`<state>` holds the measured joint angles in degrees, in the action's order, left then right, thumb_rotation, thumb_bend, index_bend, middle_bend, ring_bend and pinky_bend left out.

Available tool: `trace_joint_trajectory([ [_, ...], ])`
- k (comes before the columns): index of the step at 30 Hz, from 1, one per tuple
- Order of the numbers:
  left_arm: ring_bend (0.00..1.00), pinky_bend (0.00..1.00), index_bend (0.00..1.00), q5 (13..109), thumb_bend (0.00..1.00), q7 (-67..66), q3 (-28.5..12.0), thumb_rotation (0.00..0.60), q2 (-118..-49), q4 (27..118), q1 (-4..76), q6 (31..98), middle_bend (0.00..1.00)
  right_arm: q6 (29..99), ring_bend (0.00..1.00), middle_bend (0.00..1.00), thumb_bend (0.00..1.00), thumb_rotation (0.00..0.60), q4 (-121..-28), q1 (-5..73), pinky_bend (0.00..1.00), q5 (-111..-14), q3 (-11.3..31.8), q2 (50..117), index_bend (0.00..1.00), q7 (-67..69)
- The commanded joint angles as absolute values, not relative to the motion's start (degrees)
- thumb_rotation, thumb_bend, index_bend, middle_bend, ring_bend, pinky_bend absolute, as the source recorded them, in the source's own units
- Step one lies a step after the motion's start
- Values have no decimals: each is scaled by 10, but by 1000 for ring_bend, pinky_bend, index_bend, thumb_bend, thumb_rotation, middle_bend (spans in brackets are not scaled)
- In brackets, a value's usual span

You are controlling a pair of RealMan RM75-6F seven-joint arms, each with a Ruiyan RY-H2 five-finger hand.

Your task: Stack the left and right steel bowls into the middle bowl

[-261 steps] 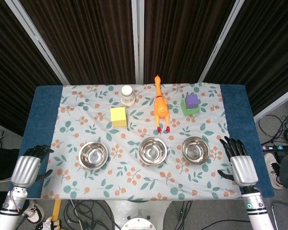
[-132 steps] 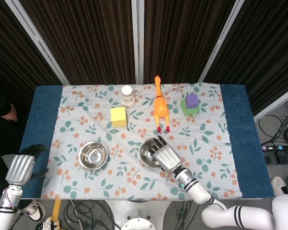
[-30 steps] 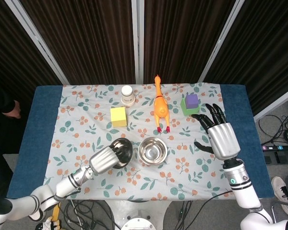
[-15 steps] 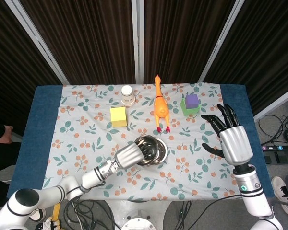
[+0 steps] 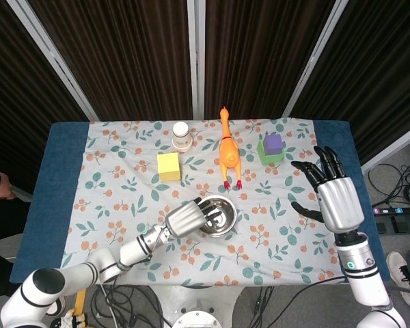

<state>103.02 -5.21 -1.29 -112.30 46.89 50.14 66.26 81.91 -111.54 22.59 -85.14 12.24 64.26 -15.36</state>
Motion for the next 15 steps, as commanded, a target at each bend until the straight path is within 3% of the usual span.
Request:
trace_joint_trajectory([
  [1, 333, 486, 279, 1016, 188, -64, -15, 600, -1097, 489, 492, 664, 390, 819, 50, 324, 2, 600, -1117, 225, 0, -853, 122, 643, 225, -155],
  [11, 318, 437, 289, 875, 187, -126, -5, 600, -924, 644, 332, 695, 384, 792, 50, 310, 5, 600, -1056, 215, 0, -859, 82, 664, 225, -162],
  [15, 213, 354, 285, 793, 171, -152, 2, 600, -854, 770, 271, 689, 291, 782, 20, 246, 0, 600, -977, 200, 0, -860, 50, 692, 225, -172],
])
